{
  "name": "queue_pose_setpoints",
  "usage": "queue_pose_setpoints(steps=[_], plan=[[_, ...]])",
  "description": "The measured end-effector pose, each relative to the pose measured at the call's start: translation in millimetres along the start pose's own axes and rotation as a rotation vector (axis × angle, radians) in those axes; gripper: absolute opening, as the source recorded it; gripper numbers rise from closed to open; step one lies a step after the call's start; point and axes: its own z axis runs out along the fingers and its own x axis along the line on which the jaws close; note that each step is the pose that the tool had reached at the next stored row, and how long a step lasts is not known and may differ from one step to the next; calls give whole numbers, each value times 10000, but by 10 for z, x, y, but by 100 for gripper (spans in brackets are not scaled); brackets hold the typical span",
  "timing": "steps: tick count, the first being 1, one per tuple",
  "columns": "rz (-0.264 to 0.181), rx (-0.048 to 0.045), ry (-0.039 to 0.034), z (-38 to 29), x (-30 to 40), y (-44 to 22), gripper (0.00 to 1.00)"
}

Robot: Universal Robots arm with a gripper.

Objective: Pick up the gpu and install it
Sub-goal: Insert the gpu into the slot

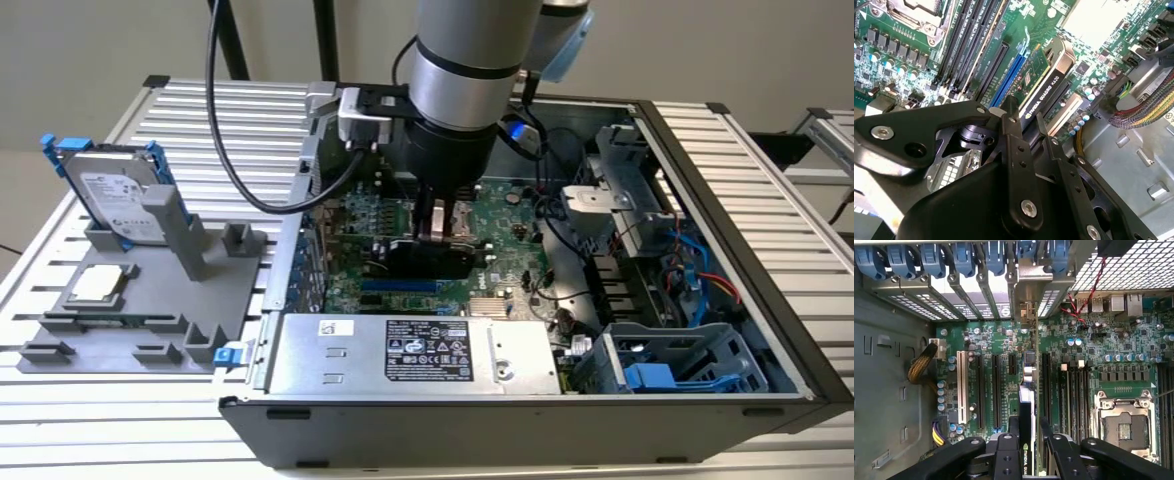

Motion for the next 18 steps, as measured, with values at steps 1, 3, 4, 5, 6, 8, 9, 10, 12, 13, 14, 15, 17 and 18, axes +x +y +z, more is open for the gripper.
queue_pose_setpoints(steps=[1,3,4,5,6,8,9,10,12,13,14,15,17,18], plan=[[1,0,-1,0,0,0,0],[0,-1,0,0,0,0,0],[1,-1,0,1,0,0,0],[1,0,-3,5,0,3,0],[0,0,-3,9,0,8,0],[1,-1,-1,18,1,18,0],[0,-1,-1,22,1,21,0],[0,0,-1,27,1,23,0],[-1,-1,1,38,1,23,0],[0,-1,0,46,1,25,0],[0,-1,0,54,1,25,0],[0,-1,0,62,2,26,0],[1,-1,0,76,2,32,0],[1,-1,0,81,2,35,0]])
